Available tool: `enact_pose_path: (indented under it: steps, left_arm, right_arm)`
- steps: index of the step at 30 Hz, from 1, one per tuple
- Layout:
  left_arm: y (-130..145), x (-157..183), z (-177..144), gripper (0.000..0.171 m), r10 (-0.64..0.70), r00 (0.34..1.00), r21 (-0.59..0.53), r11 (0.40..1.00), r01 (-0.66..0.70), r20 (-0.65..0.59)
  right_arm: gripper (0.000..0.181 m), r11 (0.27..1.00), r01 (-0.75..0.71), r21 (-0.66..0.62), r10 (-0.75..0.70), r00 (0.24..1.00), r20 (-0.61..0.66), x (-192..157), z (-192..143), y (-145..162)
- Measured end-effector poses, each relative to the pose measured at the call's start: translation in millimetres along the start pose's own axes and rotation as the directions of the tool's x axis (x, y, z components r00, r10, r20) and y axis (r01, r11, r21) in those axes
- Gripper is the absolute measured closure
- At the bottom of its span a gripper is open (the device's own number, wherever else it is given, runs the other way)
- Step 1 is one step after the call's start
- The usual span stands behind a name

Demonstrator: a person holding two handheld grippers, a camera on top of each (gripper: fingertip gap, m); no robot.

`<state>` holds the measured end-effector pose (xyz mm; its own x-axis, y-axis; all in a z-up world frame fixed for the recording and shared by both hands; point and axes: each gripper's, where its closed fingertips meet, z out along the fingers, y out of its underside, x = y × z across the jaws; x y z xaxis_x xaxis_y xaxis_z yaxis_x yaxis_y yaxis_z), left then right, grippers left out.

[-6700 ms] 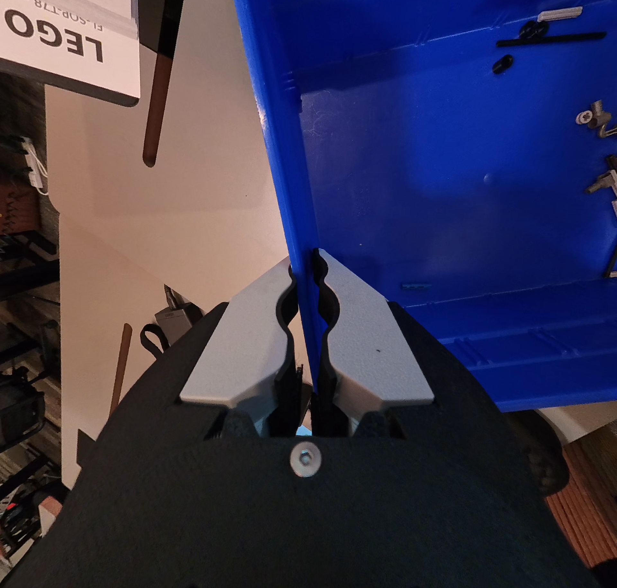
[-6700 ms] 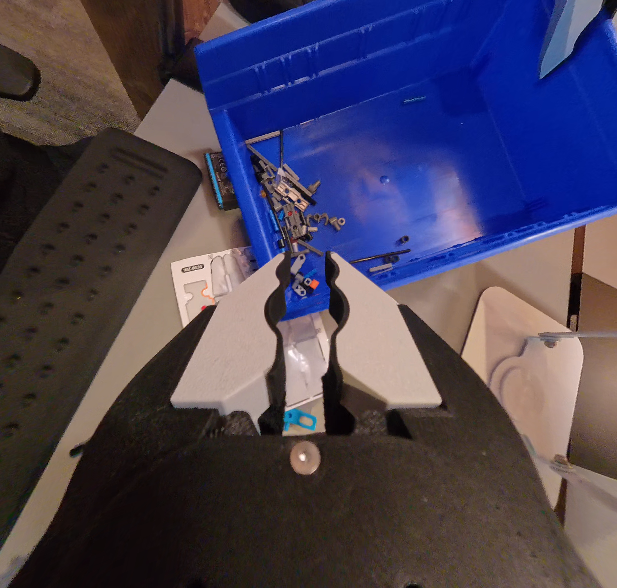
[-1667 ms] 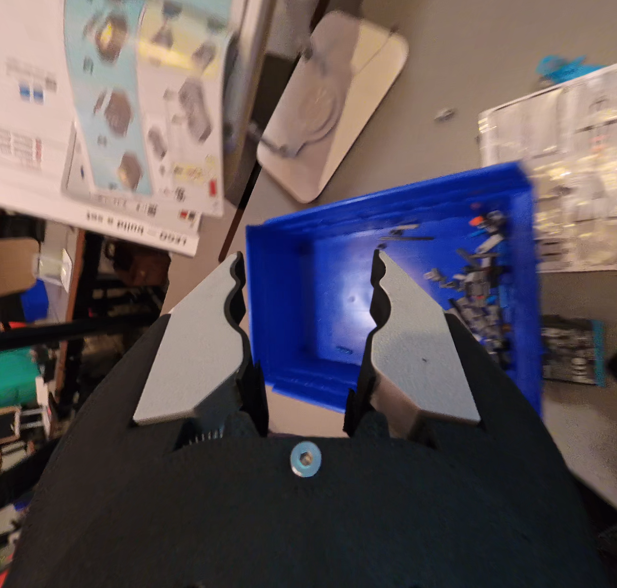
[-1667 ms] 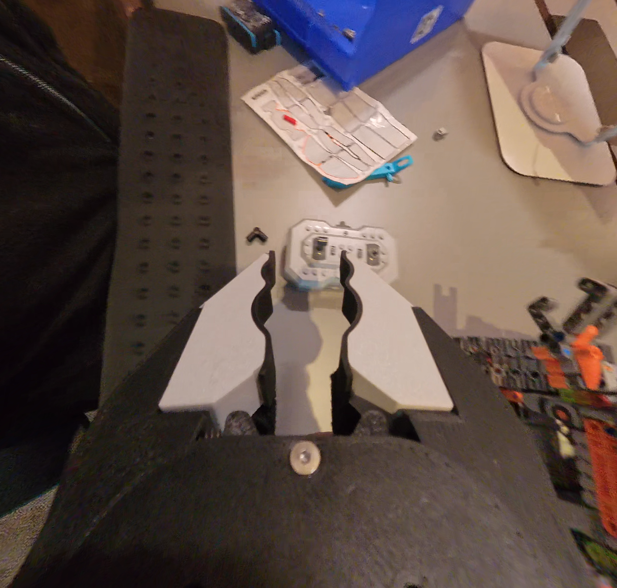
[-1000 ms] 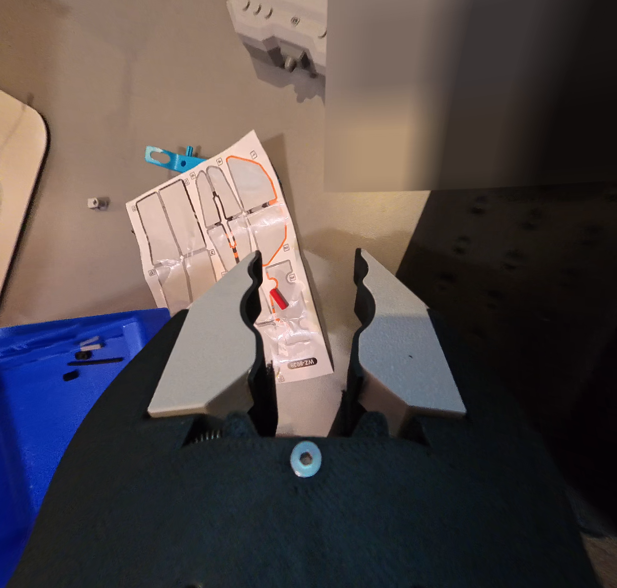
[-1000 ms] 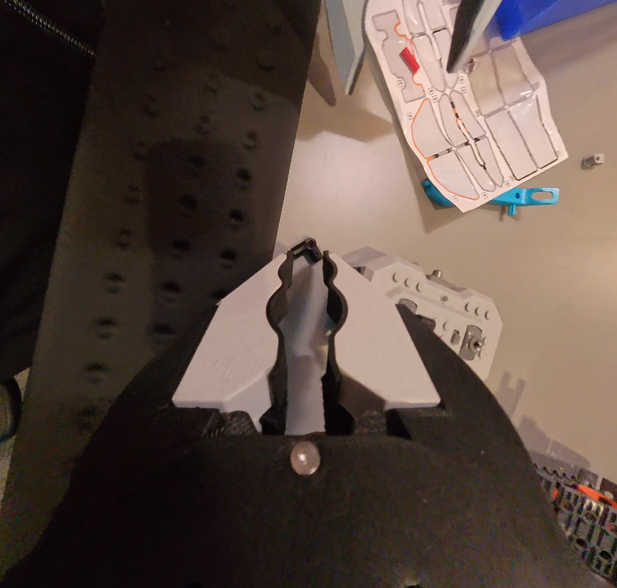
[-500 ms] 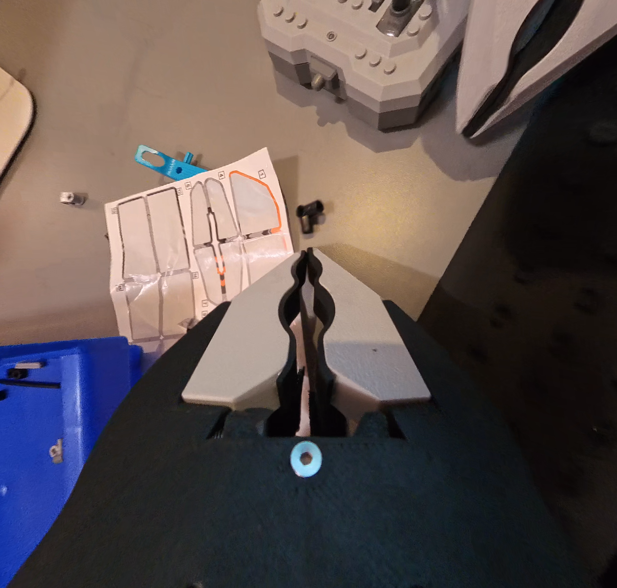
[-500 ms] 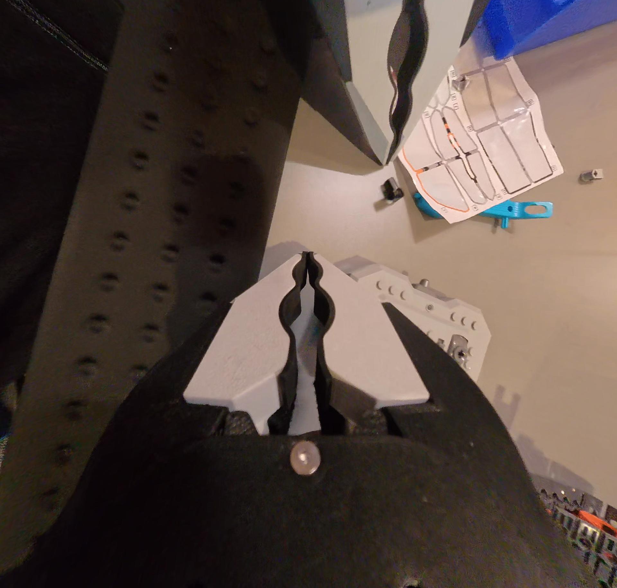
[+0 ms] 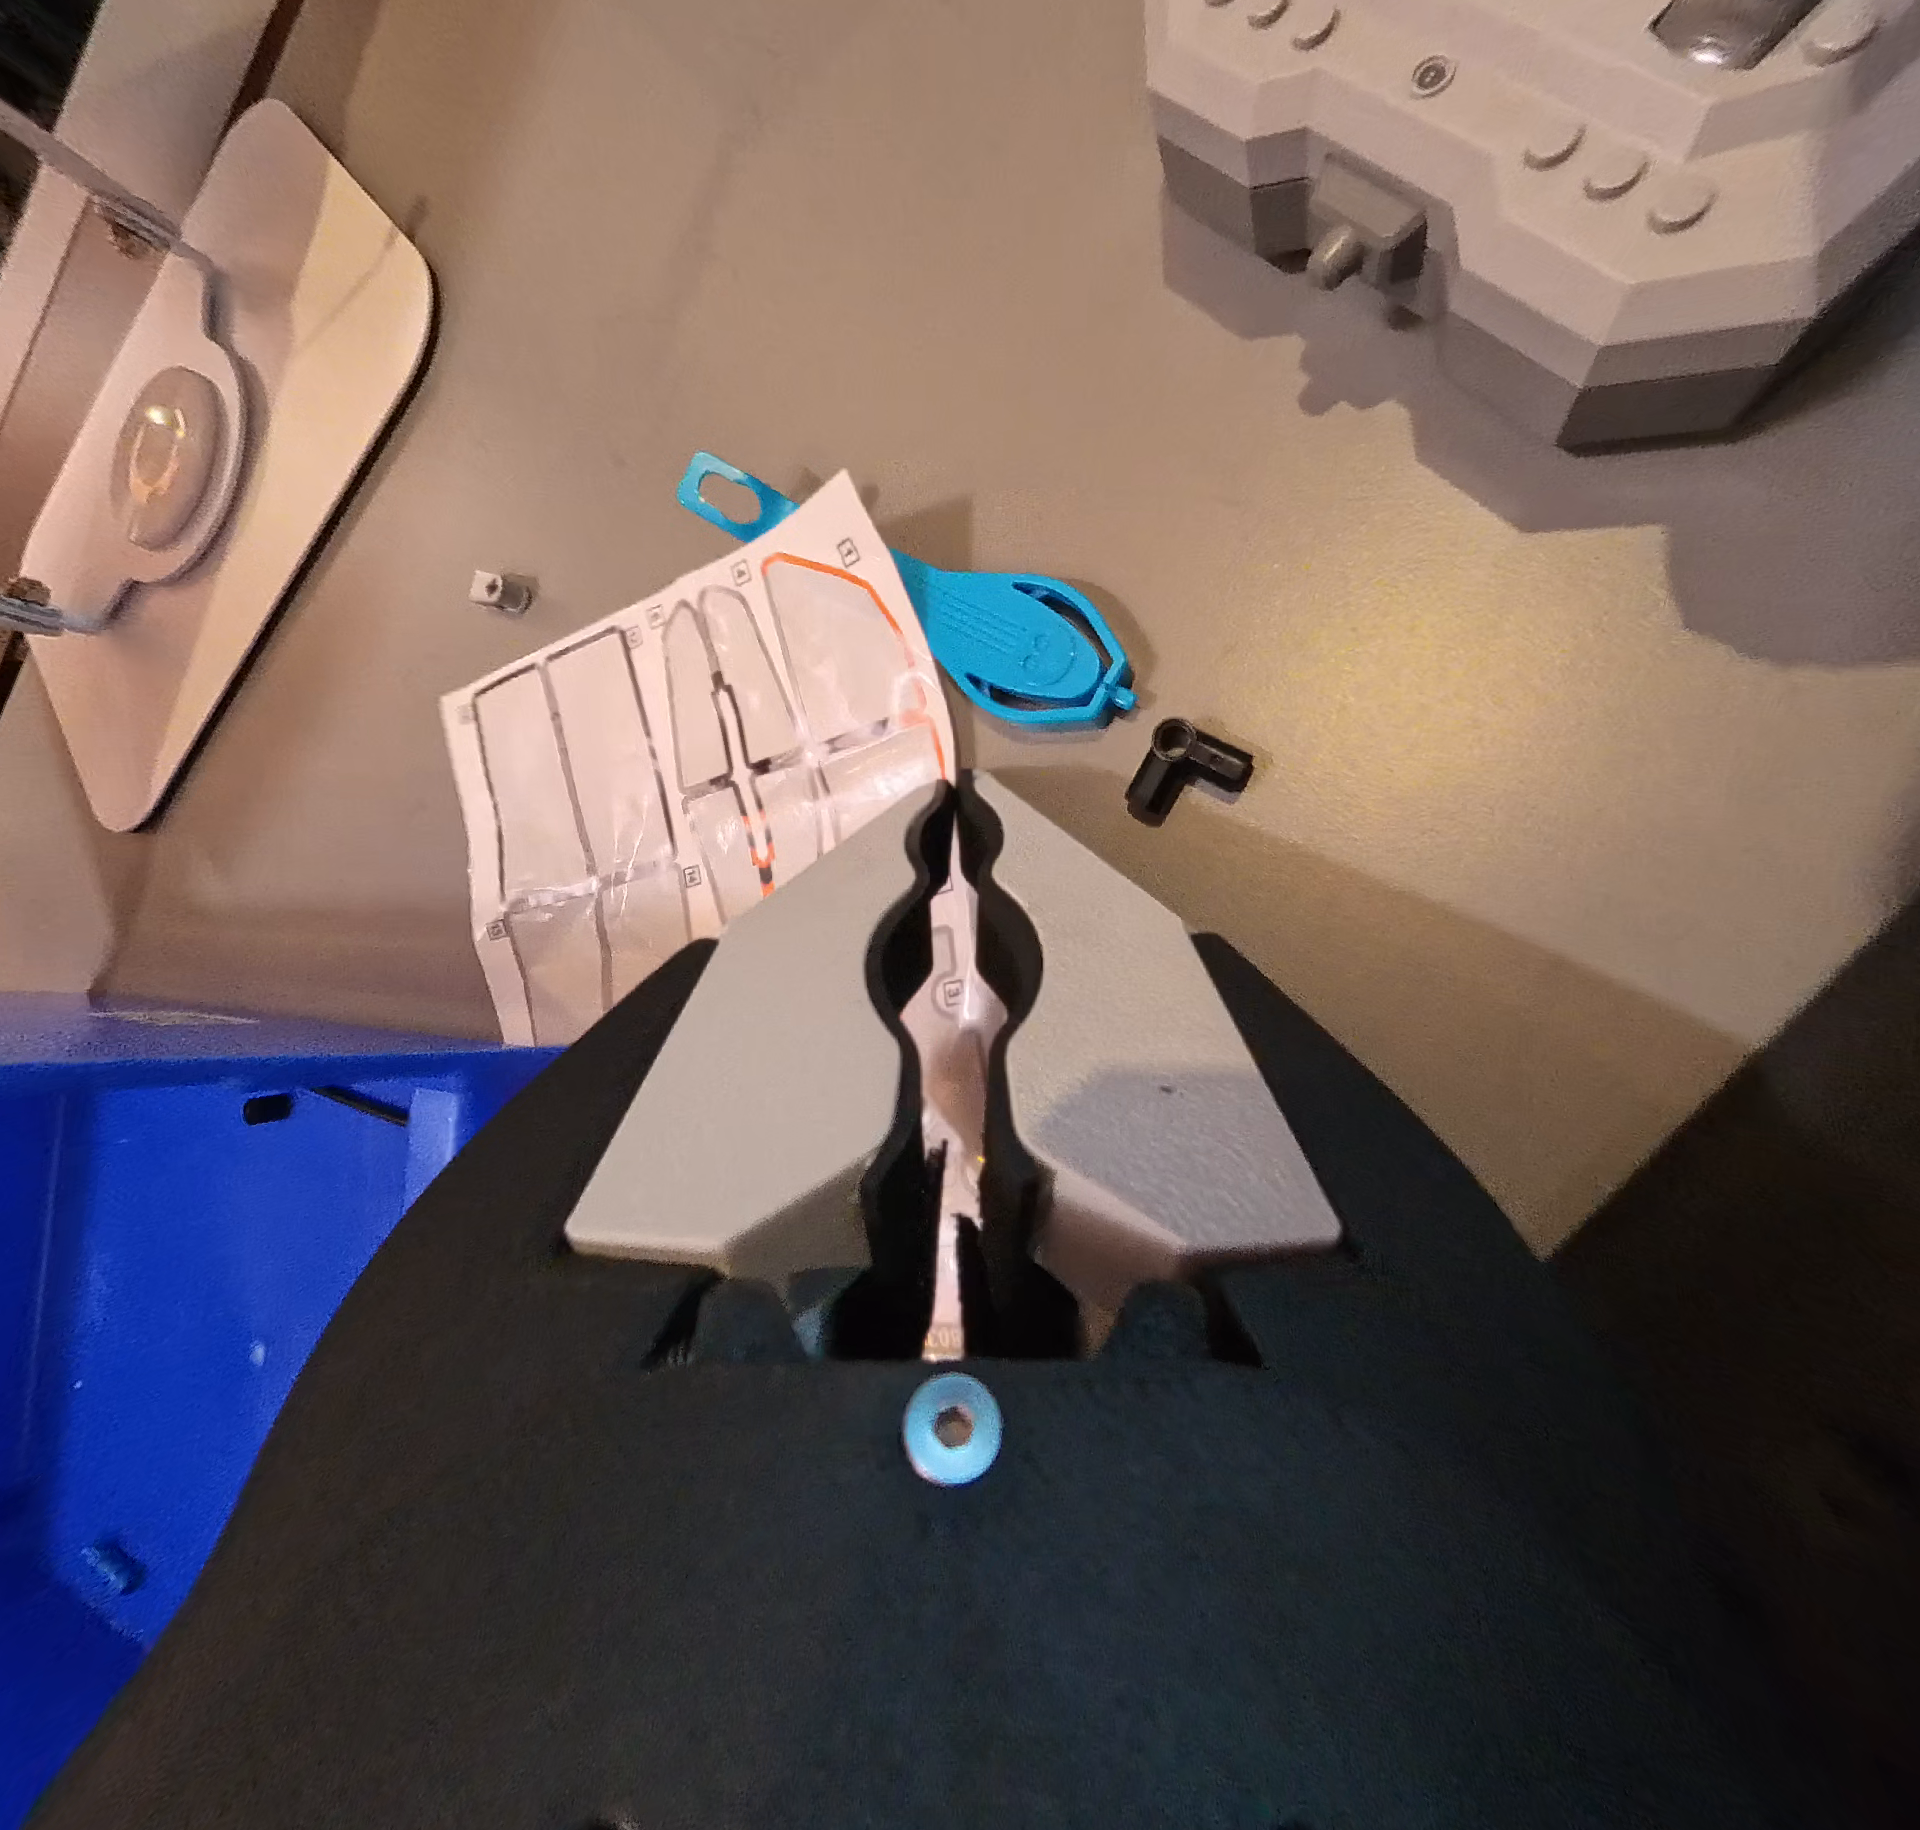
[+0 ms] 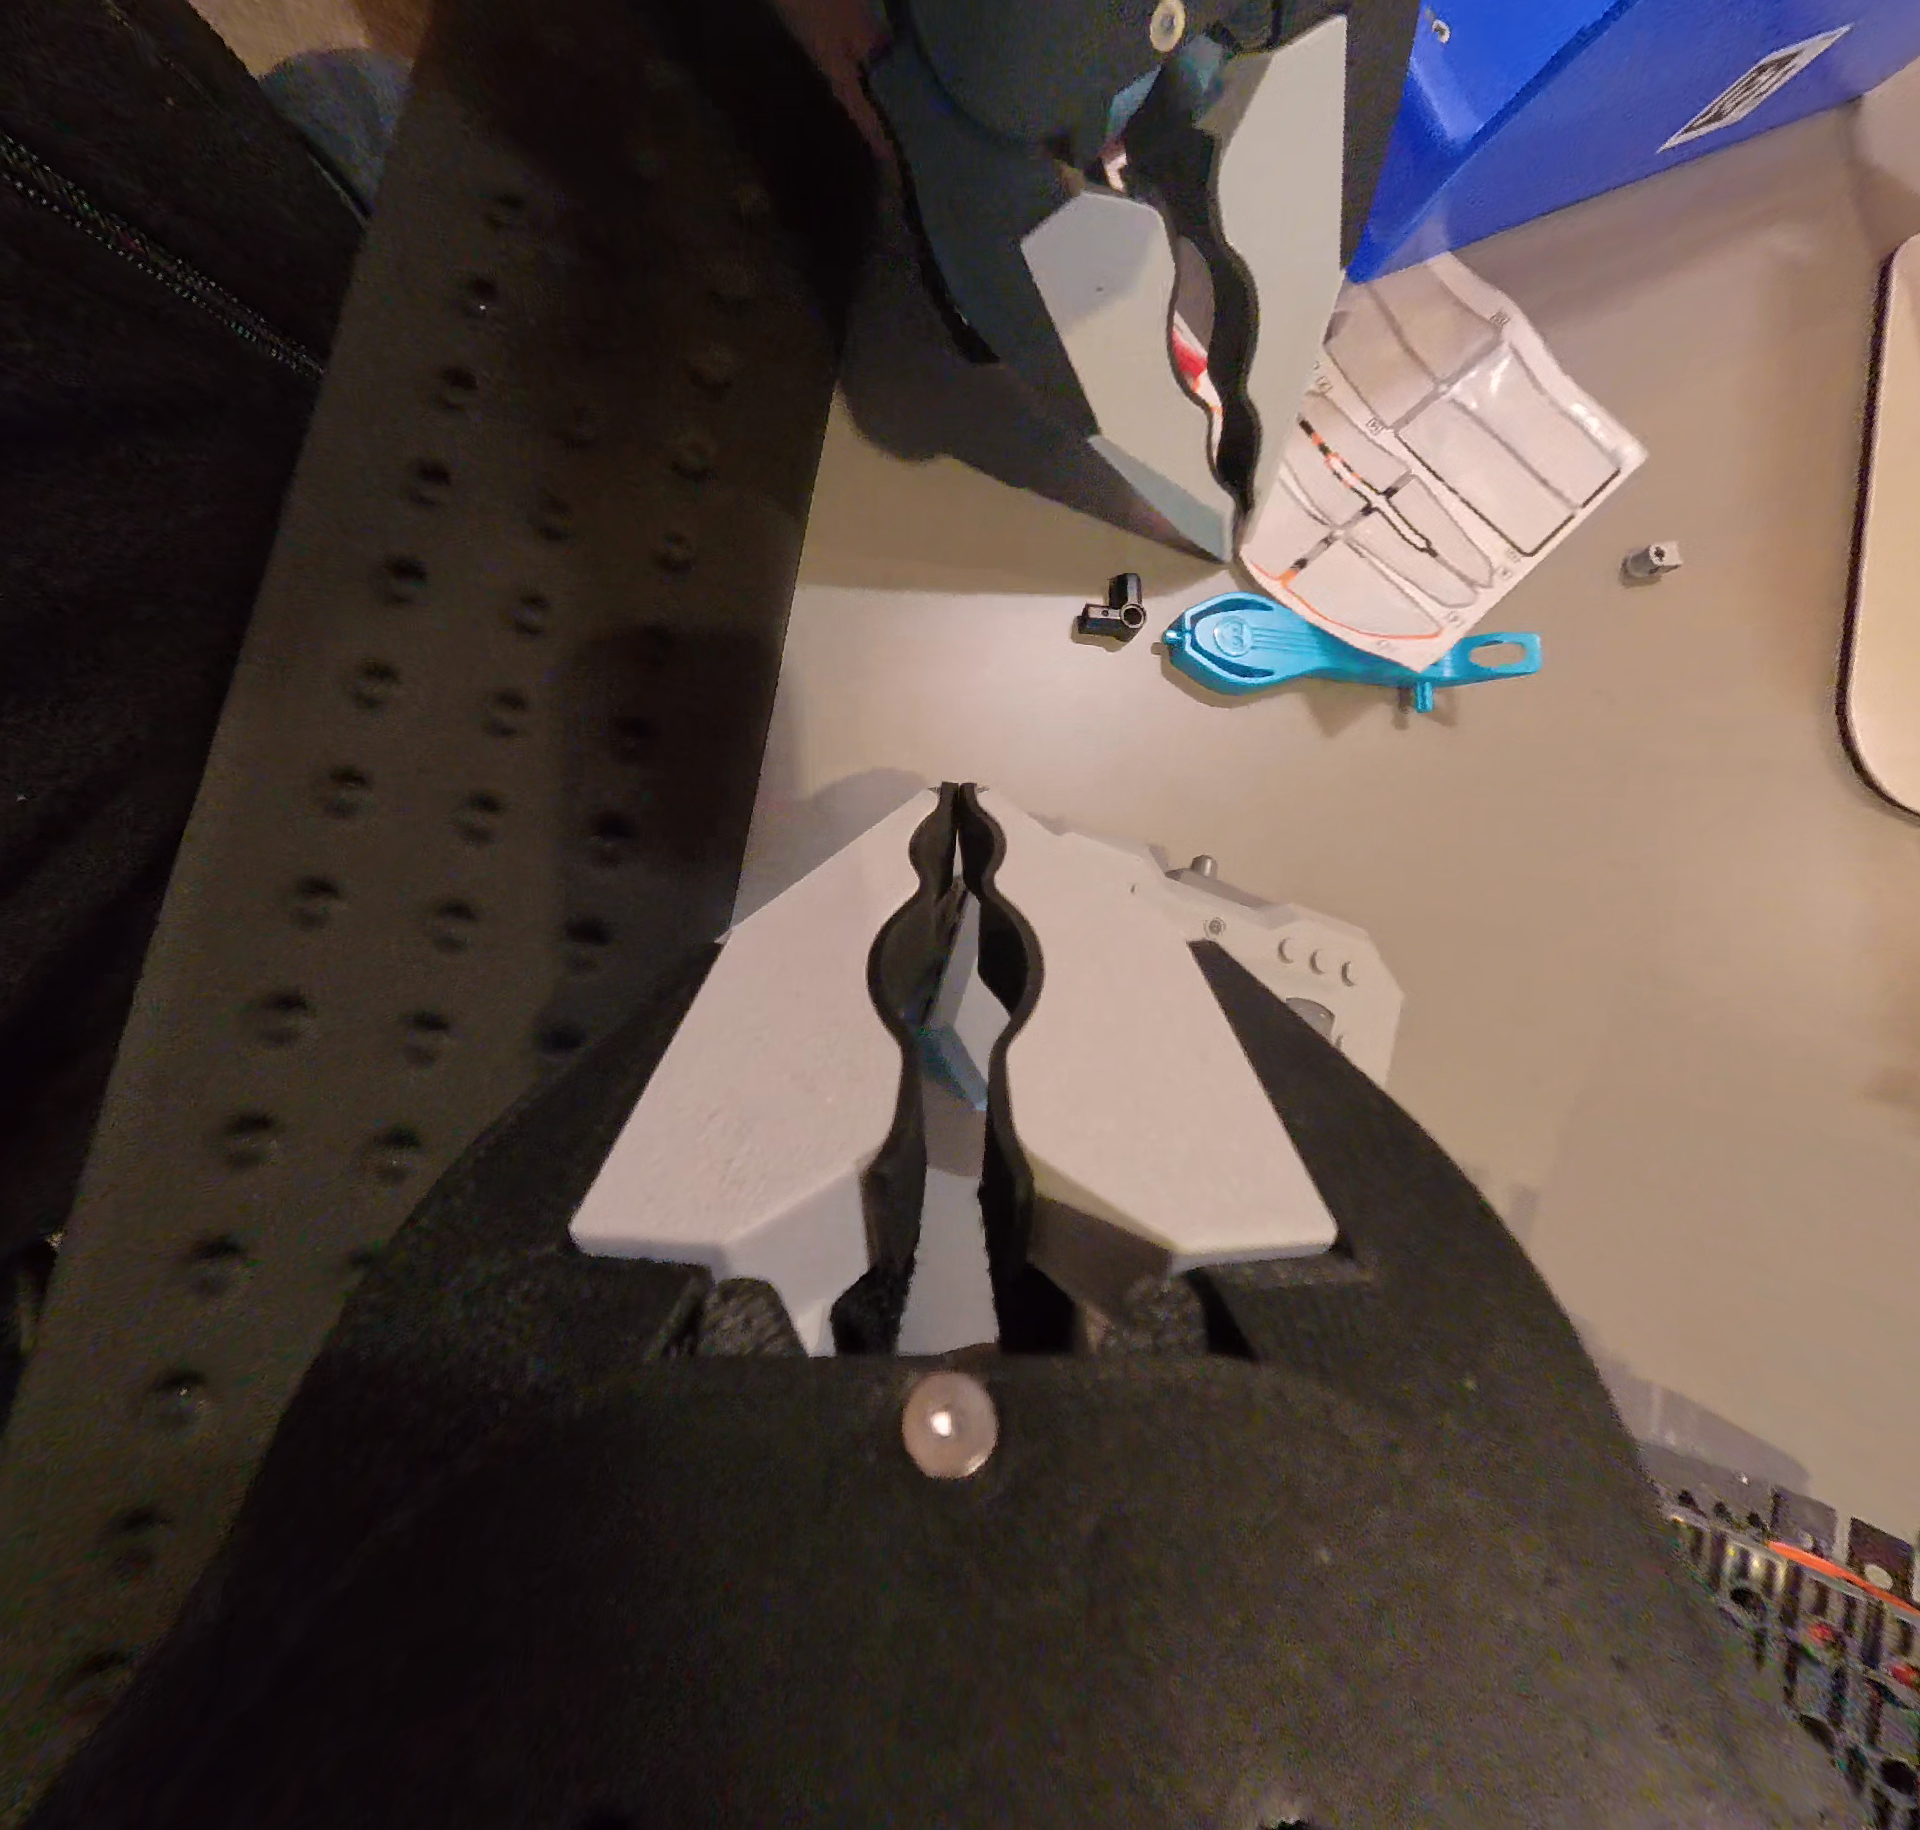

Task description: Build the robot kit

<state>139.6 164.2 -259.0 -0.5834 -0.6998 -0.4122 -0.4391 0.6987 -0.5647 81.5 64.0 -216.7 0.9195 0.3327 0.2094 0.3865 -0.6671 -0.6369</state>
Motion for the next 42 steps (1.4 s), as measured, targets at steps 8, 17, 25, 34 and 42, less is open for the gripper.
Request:
enact_pose_path:
  steps: [8, 17, 25, 34, 42]
  left_arm:
    - [-23.5, 1.3, -10.1, 0.171, -0.022, 1.0, 0.138, 0.99, 0.023, -0.01]
    - [-100.8, -64.1, -108.2, 0.171, -0.171, 0.985, 0.545, 0.827, 0.138, 0.01]
    - [-106.8, -169.2, -201.1, 0.171, -0.251, 0.943, 0.62, 0.782, 0.065, 0.218]
    - [-75.6, -243.1, -239.6, 0.171, -0.218, 0.839, 0.466, 0.884, -0.047, 0.498]
    - [-7.4, -228.9, -169.7, 0.171, -0.132, 0.81, 0.163, 0.986, 0.046, 0.572]
  right_arm:
    - [0.181, 0.999, -0.02, 0.035, 0.02, 1.0, -0.017, 7.2, -8.3, 4.0]
    - [0.181, 0.995, -0.047, 0.083, 0.05, 0.998, -0.035, 14.1, -17.8, 5.2]
    - [0.181, 0.99, -0.065, 0.126, 0.071, 0.997, -0.04, 18.1, -24.2, 4.9]
    - [0.181, 0.989, -0.066, 0.13, 0.073, 0.996, -0.043, 19.4, -25.4, 8.2]
    - [0.181, 0.992, -0.057, 0.115, 0.061, 0.998, -0.032, 15.8, -22.8, 10.9]
